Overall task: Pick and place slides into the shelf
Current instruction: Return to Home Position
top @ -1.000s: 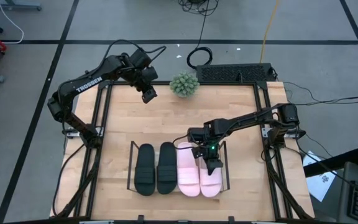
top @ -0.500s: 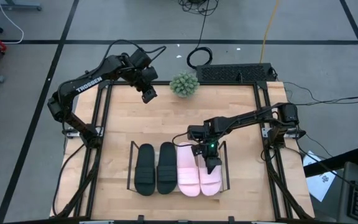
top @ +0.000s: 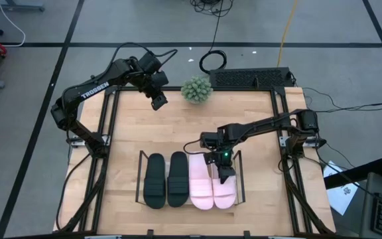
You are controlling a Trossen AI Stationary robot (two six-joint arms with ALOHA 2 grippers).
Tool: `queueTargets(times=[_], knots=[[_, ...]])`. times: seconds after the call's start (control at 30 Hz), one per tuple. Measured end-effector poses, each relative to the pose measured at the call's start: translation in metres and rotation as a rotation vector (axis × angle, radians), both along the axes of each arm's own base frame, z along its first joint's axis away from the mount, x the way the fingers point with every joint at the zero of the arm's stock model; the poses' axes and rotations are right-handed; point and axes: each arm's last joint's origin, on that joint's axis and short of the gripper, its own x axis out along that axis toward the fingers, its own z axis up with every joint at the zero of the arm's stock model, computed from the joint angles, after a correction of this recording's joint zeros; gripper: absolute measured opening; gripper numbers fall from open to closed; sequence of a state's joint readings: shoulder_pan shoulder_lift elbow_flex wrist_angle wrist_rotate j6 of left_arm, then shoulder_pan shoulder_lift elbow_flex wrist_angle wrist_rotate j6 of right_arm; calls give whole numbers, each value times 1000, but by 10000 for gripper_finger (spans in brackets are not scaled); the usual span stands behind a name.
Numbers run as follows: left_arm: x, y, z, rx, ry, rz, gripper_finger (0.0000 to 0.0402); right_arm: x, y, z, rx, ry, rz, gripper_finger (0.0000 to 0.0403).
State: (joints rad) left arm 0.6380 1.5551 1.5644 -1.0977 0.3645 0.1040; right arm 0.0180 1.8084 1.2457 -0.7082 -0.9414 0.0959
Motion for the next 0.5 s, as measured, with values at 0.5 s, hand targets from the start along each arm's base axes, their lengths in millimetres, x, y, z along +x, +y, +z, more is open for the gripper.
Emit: queueTargets(times=[0.5], knots=[[-5,7,0,42,20,19,104,1,-25,0,11,39,-102,153]])
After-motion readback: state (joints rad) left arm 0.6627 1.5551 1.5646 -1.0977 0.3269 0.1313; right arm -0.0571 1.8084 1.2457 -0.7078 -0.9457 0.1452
